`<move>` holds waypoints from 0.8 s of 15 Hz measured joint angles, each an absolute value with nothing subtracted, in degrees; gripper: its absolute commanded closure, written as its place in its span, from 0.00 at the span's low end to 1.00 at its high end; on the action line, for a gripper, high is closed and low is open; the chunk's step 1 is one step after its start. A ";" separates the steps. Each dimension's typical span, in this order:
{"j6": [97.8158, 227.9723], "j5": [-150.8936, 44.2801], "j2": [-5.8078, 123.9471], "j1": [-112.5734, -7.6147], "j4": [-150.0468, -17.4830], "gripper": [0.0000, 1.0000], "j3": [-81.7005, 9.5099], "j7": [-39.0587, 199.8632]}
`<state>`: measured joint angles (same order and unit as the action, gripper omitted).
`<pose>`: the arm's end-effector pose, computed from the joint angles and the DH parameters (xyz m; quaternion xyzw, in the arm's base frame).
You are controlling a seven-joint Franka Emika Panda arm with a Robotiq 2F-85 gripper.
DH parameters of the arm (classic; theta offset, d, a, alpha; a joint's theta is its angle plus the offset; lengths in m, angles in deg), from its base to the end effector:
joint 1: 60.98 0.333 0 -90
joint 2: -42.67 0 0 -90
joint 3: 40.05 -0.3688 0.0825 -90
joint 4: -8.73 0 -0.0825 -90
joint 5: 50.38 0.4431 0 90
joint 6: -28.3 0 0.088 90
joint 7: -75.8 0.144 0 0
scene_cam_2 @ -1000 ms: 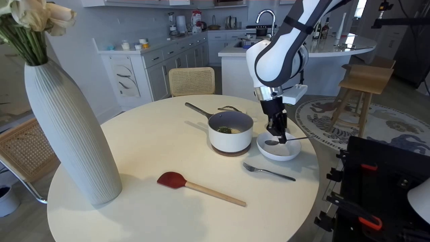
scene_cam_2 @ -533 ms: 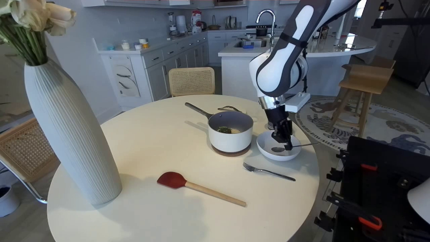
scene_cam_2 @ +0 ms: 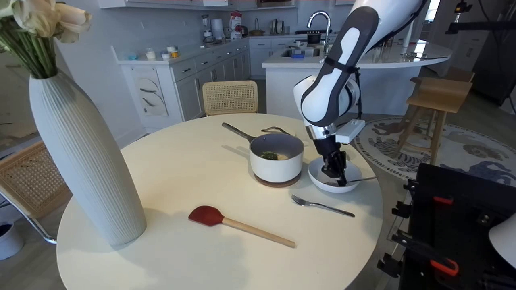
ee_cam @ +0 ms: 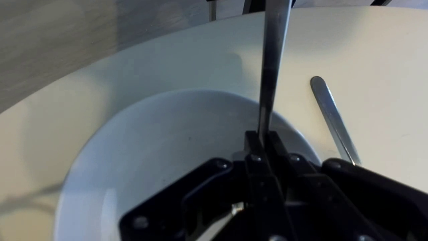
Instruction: Put the spoon in the bowl
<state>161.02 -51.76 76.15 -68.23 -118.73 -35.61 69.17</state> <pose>0.4930 -0.1095 0.0358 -0.9691 0.0317 0.2446 0.0102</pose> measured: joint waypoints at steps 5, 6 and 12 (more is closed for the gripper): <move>160.91 -51.76 77.50 -68.24 -117.18 0.45 -35.63 69.17; 160.91 -51.76 77.70 -68.24 -116.95 0.37 -35.65 69.17; 160.93 -51.82 77.86 -68.11 -116.21 0.00 -35.69 69.18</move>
<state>160.93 -51.82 77.86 -68.11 -116.21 -35.69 69.18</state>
